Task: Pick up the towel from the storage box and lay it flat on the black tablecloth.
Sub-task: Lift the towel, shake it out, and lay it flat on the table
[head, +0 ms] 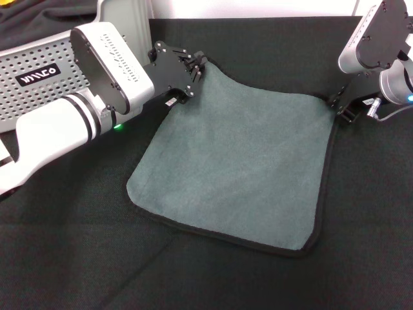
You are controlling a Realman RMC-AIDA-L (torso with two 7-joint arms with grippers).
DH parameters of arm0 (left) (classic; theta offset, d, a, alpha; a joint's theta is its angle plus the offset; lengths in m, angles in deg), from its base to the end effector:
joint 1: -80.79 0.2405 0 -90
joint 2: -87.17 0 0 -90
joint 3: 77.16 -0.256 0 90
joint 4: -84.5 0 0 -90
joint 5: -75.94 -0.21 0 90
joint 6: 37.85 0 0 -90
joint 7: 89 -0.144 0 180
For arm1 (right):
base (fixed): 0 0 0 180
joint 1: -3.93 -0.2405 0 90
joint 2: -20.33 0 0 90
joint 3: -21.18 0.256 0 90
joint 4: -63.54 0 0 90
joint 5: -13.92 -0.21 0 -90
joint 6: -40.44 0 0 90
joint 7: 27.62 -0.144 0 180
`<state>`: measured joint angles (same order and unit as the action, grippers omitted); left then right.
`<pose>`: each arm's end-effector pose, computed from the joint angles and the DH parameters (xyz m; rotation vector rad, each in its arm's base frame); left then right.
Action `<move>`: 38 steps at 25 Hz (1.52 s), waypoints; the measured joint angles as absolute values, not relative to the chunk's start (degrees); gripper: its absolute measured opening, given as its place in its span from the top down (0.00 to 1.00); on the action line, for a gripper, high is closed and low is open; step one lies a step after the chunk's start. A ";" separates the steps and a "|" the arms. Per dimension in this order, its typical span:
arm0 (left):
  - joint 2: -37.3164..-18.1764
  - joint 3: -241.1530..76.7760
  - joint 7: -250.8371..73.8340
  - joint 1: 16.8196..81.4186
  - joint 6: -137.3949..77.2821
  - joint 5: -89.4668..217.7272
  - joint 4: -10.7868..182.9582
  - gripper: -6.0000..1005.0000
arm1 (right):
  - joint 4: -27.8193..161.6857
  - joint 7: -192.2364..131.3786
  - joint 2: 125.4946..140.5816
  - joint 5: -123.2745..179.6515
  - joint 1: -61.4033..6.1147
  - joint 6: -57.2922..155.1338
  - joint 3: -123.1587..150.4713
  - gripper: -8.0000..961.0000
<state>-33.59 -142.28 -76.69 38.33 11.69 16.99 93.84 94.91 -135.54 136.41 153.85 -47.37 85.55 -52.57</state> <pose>-0.2399 0.4021 -0.0741 -2.2668 0.0737 -0.3380 0.2201 0.4508 -0.0395 -2.5370 0.3087 -0.3966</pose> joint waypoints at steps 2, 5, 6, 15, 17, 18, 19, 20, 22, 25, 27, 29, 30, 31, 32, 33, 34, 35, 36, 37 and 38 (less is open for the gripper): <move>-33.59 -142.28 -77.04 38.30 11.65 16.99 93.76 0.97 | 94.91 -135.54 136.42 153.85 -47.40 85.54 -52.70 0.99; -33.59 -142.28 -77.12 38.32 11.36 16.99 93.77 0.97 | 94.91 -135.54 136.43 153.85 -47.40 85.47 -52.87 0.99; -33.59 -142.28 -77.12 38.34 11.02 16.99 93.77 0.97 | 94.91 -135.54 136.44 153.85 -47.40 85.42 -52.90 0.99; -33.59 -142.28 -79.02 38.21 8.79 16.98 93.78 0.97 | 94.87 -135.94 136.58 153.85 -47.40 84.21 -53.12 0.95; -33.59 -142.28 -79.90 38.18 8.79 16.98 93.79 0.97 | 94.51 -136.09 136.57 153.86 -47.52 83.89 -53.13 0.94; -33.59 -142.28 -80.12 38.16 8.79 16.98 93.80 0.97 | 94.44 -136.12 136.58 153.85 -47.58 83.78 -53.13 0.94; -33.59 -142.28 -80.21 38.14 8.79 16.97 93.81 0.97 | 94.35 -136.14 136.59 153.85 -47.58 83.55 -53.10 0.93; -33.59 -142.28 -80.21 38.12 8.79 16.97 93.82 0.97 | 94.29 -136.18 136.60 153.85 -47.51 83.11 -53.03 0.93; -33.59 -142.20 -80.42 38.14 8.79 17.70 93.81 0.97 | 94.23 -136.32 136.66 153.81 -46.99 81.73 -52.95 0.92; -33.59 -142.20 -82.43 38.68 9.23 21.06 93.82 0.89 | 94.26 -136.42 136.61 153.65 -45.59 79.92 -53.06 0.90; -33.59 -142.24 -85.03 39.65 10.65 23.36 93.84 0.84 | 95.18 -136.42 136.62 153.57 -44.63 79.62 -53.09 0.87; -33.59 -142.27 -86.32 40.97 12.60 24.65 94.12 0.77 | 97.97 -136.42 136.63 152.96 -42.19 79.56 -53.18 0.84; -33.59 -142.28 -86.46 41.66 13.59 25.22 94.27 0.73 | 99.62 -136.42 136.65 152.67 -40.84 79.57 -53.30 0.83; -33.59 -142.28 -86.46 42.23 14.58 26.03 94.41 0.68 | 101.11 -136.42 136.64 152.42 -39.70 79.64 -53.39 0.81; -33.59 -142.25 -86.47 42.76 15.43 26.66 94.47 0.63 | 101.11 -136.42 136.64 152.42 -39.70 79.64 -53.39 0.79; -33.59 -142.19 -86.51 43.45 16.62 27.13 94.58 0.59 | 102.95 -136.42 136.64 151.98 -38.36 79.83 -53.91 0.78; -33.59 -142.16 -86.52 43.58 16.78 27.15 94.62 0.52 | 106.41 -136.42 136.65 151.23 -36.07 80.37 -55.06 0.76; -33.59 -142.07 -86.51 44.08 17.36 27.16 94.88 0.45 | 109.02 -136.41 136.64 150.86 -34.42 80.92 -55.98 0.73; -33.60 -142.04 -86.51 44.51 17.94 27.17 95.11 0.38 | 110.56 -136.40 136.64 150.81 -33.54 81.26 -56.47 0.69; -33.60 -142.02 -86.51 44.86 18.43 27.19 95.29 0.36 | 112.51 -136.40 136.62 150.76 -32.54 81.58 -57.06 0.66; -33.60 -141.99 -86.49 45.17 18.98 27.21 95.43 0.34 | 114.76 -136.39 136.61 150.51 -31.37 81.88 -57.83 0.63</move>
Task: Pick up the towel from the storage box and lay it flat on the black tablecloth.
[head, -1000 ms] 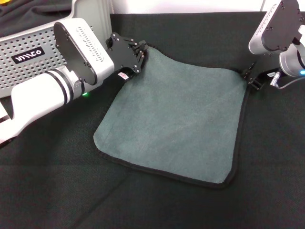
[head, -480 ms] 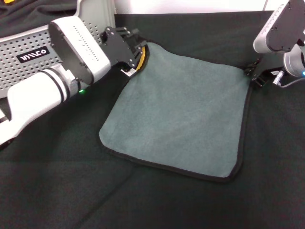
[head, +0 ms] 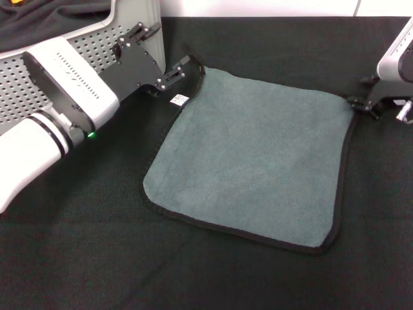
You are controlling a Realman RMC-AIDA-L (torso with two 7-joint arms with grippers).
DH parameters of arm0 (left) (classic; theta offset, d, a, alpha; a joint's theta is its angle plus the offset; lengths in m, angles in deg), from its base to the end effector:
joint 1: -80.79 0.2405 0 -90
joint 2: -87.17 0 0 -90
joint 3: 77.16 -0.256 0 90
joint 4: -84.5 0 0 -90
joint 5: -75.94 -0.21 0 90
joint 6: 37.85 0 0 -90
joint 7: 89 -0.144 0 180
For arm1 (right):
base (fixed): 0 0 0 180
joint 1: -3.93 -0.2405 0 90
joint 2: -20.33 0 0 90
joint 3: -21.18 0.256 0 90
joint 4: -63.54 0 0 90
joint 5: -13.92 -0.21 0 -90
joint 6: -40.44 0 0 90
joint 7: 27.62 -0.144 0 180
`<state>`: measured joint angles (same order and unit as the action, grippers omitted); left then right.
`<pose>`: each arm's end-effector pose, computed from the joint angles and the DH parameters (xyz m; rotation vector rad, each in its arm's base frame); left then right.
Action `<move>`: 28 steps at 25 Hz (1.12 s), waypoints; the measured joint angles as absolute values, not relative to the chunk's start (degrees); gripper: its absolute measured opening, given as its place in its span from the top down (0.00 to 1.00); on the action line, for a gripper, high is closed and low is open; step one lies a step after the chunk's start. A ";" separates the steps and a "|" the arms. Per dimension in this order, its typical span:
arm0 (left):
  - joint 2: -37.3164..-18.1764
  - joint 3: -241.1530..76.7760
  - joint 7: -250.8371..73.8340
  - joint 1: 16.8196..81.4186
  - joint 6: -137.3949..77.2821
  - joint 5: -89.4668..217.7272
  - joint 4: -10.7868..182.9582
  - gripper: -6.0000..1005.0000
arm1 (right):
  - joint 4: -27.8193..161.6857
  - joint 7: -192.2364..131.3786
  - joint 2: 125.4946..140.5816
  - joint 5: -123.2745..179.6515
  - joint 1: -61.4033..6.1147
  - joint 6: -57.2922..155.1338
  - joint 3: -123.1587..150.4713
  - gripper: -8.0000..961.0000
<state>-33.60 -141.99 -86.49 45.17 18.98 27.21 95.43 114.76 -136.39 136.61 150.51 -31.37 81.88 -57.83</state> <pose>-0.2633 0.3839 -0.0497 -2.0875 0.0905 -0.3980 0.2402 0.4313 -0.0076 -2.3845 0.2698 -0.2673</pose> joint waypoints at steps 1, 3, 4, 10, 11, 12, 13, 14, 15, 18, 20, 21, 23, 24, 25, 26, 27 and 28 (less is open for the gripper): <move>-33.60 -141.95 -86.40 45.55 19.79 27.28 95.52 0.32 | 117.10 -136.32 136.60 150.16 -30.29 81.90 -58.82 0.60; -33.59 -141.87 -86.22 46.24 21.72 27.81 95.57 0.28 | 122.31 -135.91 136.59 149.45 -27.58 81.33 -61.04 0.53; -33.58 -141.89 -86.08 46.91 23.54 28.54 95.58 0.27 | 125.70 -135.62 136.58 149.26 -25.68 80.47 -62.49 0.50; -33.11 -141.88 -80.59 52.50 38.10 31.63 95.95 0.17 | 144.26 -133.20 136.28 146.48 -15.04 74.50 -69.02 0.28; -33.08 -141.79 -79.52 53.98 40.16 31.77 96.62 0.15 | 145.79 -132.51 136.26 145.73 -13.90 73.87 -69.86 0.24; -33.06 -141.76 -78.62 55.66 41.90 31.86 97.30 0.14 | 146.83 -131.68 136.23 144.89 -13.12 73.06 -70.76 0.20; -33.06 -141.75 -78.00 56.89 43.01 32.04 97.90 0.13 | 147.70 -130.45 136.23 143.44 -12.46 72.15 -71.96 0.16; -33.06 -141.75 -76.95 58.42 44.41 32.27 98.65 0.12 | 148.18 -129.48 136.24 142.15 -12.13 71.49 -72.87 0.12; -33.05 -141.75 -75.99 59.50 45.41 32.55 99.24 0.11 | 148.34 -128.28 136.22 140.57 -11.98 71.02 -73.67 0.08; -32.55 -141.75 -69.75 62.20 48.47 33.20 100.38 0.11 | 148.68 -124.54 136.17 135.48 -11.49 70.25 -75.46 0.08; -32.08 -141.77 -65.56 62.99 49.46 33.11 100.66 0.11 | 148.80 -120.56 136.09 129.33 -10.38 70.25 -76.14 0.08; -31.85 -141.83 -63.83 63.44 49.93 33.01 100.90 0.11 | 148.83 -118.97 136.04 127.09 -9.97 70.68 -76.17 0.08; -31.48 -142.04 -60.39 64.89 51.51 32.58 101.66 0.11 | 148.90 -112.55 135.94 118.35 -8.40 74.32 -75.96 0.08; -31.32 -142.11 -58.83 65.65 52.44 32.19 102.18 0.11 | 148.90 -109.82 135.90 114.50 -7.73 76.64 -75.57 0.08; -31.12 -142.15 -56.81 66.61 53.67 31.46 102.76 0.11 | 148.72 -106.80 135.85 110.23 -7.08 80.19 -74.82 0.08; -30.95 -142.16 -55.01 67.42 54.69 30.56 103.54 0.11 | 148.46 -104.40 135.81 106.47 -6.35 84.03 -73.67 0.08; -30.78 -142.17 -53.07 68.31 55.52 29.51 104.35 0.11 | 147.91 -102.58 135.74 103.54 -5.76 88.41 -72.04 0.08; -30.65 -142.17 -51.91 68.90 55.90 28.66 105.05 0.11 | 147.27 -101.05 135.70 100.84 -5.29 93.20 -70.39 0.08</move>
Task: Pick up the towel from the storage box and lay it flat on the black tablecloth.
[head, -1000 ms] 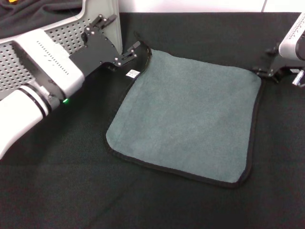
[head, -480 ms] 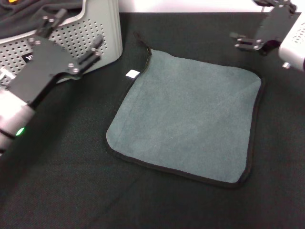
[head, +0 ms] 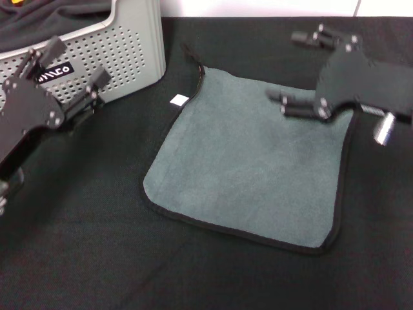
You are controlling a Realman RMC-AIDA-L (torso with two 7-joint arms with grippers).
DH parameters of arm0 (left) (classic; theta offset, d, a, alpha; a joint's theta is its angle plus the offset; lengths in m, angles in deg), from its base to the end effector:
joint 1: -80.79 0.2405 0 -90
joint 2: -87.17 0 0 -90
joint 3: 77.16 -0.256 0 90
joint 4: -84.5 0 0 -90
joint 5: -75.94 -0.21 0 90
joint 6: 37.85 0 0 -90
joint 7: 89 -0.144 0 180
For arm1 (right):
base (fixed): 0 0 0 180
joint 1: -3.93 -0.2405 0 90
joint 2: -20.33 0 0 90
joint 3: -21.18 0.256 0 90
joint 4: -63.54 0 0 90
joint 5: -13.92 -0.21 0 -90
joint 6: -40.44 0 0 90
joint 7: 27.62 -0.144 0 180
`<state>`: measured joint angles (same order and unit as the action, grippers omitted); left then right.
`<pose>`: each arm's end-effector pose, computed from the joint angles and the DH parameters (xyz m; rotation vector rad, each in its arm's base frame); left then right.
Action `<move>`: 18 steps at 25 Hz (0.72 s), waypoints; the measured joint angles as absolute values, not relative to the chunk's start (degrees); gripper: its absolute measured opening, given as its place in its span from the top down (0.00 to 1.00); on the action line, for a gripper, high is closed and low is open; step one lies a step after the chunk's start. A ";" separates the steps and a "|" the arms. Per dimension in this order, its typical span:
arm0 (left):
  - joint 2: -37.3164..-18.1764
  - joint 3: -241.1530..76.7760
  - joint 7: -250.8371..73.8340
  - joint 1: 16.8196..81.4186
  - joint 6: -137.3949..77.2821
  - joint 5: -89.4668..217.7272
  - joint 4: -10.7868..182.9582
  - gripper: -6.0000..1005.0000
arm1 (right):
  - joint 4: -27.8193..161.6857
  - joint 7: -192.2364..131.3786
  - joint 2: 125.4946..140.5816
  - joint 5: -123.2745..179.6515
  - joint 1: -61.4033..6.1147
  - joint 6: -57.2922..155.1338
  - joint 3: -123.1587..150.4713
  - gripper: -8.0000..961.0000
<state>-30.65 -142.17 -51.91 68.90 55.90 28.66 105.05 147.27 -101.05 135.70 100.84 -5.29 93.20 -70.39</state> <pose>-0.3026 0.2591 0.0251 -1.9385 -0.2840 -1.1635 0.1531 0.3215 0.0088 -2.4688 -0.2208 0.5223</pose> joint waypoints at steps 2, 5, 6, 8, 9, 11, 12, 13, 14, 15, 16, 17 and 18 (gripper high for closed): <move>-30.17 -142.20 -47.41 70.54 56.59 25.18 107.52 0.11 | 145.06 -99.43 135.69 97.46 -4.99 102.16 -66.75 0.08; -29.66 -142.11 -43.07 71.52 56.97 21.05 109.90 0.11 | 139.67 -97.02 135.71 94.56 -5.14 116.54 -60.84 0.08; -29.50 -142.09 -41.47 71.64 57.46 18.35 110.84 0.11 | 137.25 -96.31 135.70 94.26 -5.21 121.77 -58.22 0.08; -29.15 -142.06 -39.23 71.30 58.90 13.80 112.15 0.11 | 134.42 -95.98 135.71 94.23 -5.32 128.48 -54.72 0.08; -29.07 -142.10 -38.52 71.14 59.44 12.62 112.69 0.11 | 133.24 -95.88 135.72 94.23 -5.46 131.48 -52.90 0.08; -28.96 -142.20 -36.11 70.91 61.14 9.10 114.37 0.11 | 130.92 -95.77 135.72 94.36 -5.79 137.70 -49.34 0.08; -28.88 -142.20 -34.98 70.74 61.79 7.68 115.03 0.11 | 129.41 -95.73 135.71 94.44 -6.15 141.27 -47.31 0.08; -28.73 -142.20 -33.43 70.46 62.33 6.17 115.62 0.11 | 128.27 -95.71 135.69 94.48 -6.46 143.98 -45.95 0.08; -28.48 -142.18 -30.97 69.94 62.92 4.27 116.27 0.11 | 126.93 -95.70 135.55 94.59 -7.01 146.86 -44.66 0.08; -28.27 -142.19 -29.24 69.40 63.25 2.76 116.65 0.11 | 125.62 -95.69 135.40 94.81 -7.52 149.01 -43.71 0.08; -27.98 -142.17 -26.99 68.66 63.66 0.94 116.94 0.11 | 124.03 -95.68 135.19 95.12 -8.28 151.51 -42.78 0.08; -27.78 -142.18 -25.34 67.95 63.96 -0.52 117.08 0.11 | 123.11 -95.68 135.05 95.60 -8.79 152.36 -42.46 0.08; -27.64 -142.19 -24.33 67.33 64.13 -1.61 117.07 0.11 | 122.36 -95.68 134.95 96.06 -9.24 152.90 -42.23 0.08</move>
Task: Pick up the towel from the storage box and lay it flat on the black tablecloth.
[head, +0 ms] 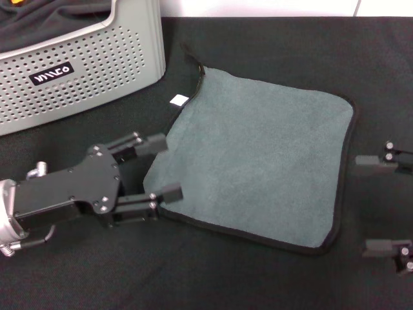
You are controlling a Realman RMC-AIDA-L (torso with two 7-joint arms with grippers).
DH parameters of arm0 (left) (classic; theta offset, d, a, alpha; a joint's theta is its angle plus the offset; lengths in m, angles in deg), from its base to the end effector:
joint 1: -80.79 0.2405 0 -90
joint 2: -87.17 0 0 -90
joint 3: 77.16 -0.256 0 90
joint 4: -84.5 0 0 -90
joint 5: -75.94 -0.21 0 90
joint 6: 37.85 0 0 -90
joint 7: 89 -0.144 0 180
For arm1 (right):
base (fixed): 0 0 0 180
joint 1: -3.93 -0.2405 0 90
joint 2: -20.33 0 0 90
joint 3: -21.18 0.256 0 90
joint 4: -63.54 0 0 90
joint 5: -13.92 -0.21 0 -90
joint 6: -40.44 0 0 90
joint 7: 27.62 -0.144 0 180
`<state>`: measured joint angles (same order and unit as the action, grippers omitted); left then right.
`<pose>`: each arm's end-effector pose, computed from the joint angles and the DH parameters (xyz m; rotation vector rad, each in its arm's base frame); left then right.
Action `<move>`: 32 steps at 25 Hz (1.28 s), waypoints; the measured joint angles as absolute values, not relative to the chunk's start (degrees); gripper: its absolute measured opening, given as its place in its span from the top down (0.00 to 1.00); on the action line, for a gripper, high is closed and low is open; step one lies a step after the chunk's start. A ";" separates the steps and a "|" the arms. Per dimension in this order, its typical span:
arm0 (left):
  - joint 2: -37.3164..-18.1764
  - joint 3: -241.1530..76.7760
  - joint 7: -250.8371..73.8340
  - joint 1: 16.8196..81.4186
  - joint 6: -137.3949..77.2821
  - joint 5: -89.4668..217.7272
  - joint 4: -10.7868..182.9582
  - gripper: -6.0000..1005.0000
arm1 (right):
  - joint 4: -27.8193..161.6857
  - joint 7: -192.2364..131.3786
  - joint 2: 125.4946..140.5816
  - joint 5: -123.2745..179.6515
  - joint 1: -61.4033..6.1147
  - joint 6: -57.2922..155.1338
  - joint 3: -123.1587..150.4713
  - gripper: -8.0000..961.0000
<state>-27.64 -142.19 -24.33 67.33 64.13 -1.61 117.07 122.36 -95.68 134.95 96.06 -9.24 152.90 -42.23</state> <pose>-0.2764 0.2401 0.0100 -2.6366 -0.4679 -1.2205 0.2194 0.2424 0.0575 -2.8486 -0.1824 1.1393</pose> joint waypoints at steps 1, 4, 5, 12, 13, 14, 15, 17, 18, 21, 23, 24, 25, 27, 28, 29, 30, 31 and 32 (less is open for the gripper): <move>-27.60 -142.19 -23.51 66.76 64.26 -2.62 117.05 0.11 | 121.73 -95.68 134.95 96.57 -9.68 153.15 -42.17 0.08; -27.83 -142.20 -22.45 65.83 64.33 -4.41 117.06 0.11 | 120.54 -95.72 135.11 98.09 -10.73 153.22 -42.54 0.08; -27.94 -142.17 -22.34 65.75 64.34 -4.69 117.10 0.11 | 120.31 -95.72 135.17 98.36 -10.93 153.22 -42.66 0.08; -28.31 -142.12 -22.56 66.29 64.38 -4.48 117.18 0.12 | 119.19 -95.78 135.31 98.75 -11.43 153.32 -42.80 0.08; -28.41 -142.12 -22.56 66.30 64.39 -4.48 117.18 0.12 | 119.09 -95.77 135.31 98.78 -11.48 153.31 -42.80 0.08; -28.56 -142.15 -22.56 66.30 64.41 -4.51 117.18 0.12 | 118.86 -95.73 135.31 98.87 -11.62 153.21 -42.79 0.08; -28.70 -142.16 -22.56 66.31 64.43 -4.58 117.18 0.12 | 118.71 -95.72 135.30 98.91 -11.70 153.20 -42.79 0.08; -28.87 -142.18 -22.60 66.30 64.52 -4.70 117.18 0.12 | 118.52 -95.69 135.30 98.94 -11.95 153.19 -42.78 0.08; -28.90 -142.18 -22.64 66.30 64.63 -4.73 117.18 0.12 | 118.51 -95.70 135.29 98.95 -12.09 153.19 -42.77 0.08; -28.93 -142.19 -22.73 66.30 65.35 -4.75 117.08 0.11 | 118.49 -95.75 135.29 99.01 -12.31 153.19 -42.75 0.08; -28.93 -142.19 -22.84 66.33 65.60 -4.76 117.09 0.11 | 118.43 -95.75 135.29 99.02 -12.33 153.24 -42.73 0.08; -28.93 -142.19 -22.90 66.35 65.63 -4.76 117.10 0.11 | 118.39 -95.75 135.30 99.02 -12.33 153.30 -42.72 0.08; -28.93 -142.19 -22.90 66.35 65.63 -4.76 117.10 0.12 | 118.36 -95.76 135.32 99.02 -12.33 153.37 -42.72 0.08; -29.08 -142.16 -23.43 66.37 65.63 -4.76 117.10 0.12 | 118.31 -95.79 135.33 99.02 -12.33 153.43 -42.76 0.08; -29.22 -142.04 -23.79 66.37 65.63 -4.76 117.10 0.12 | 118.30 -95.81 135.34 99.02 -12.33 153.43 -42.78 0.08; -29.29 -141.98 -24.02 66.38 65.63 -4.76 117.09 0.12 | 118.30 -95.83 135.34 99.02 -12.33 153.43 -42.79 0.08; -29.36 -141.88 -24.34 66.38 65.63 -4.73 117.05 0.12 | 118.29 -95.86 135.35 99.02 -12.33 153.40 -42.80 0.08; -29.39 -141.85 -24.55 66.38 65.64 -4.64 117.04 0.12 | 118.29 -95.90 135.36 99.02 -12.33 153.40 -42.80 0.08; -29.40 -141.85 -24.69 66.38 65.65 -4.57 117.05 0.12 | 118.29 -95.93 135.36 99.02 -12.33 153.41 -42.80 0.08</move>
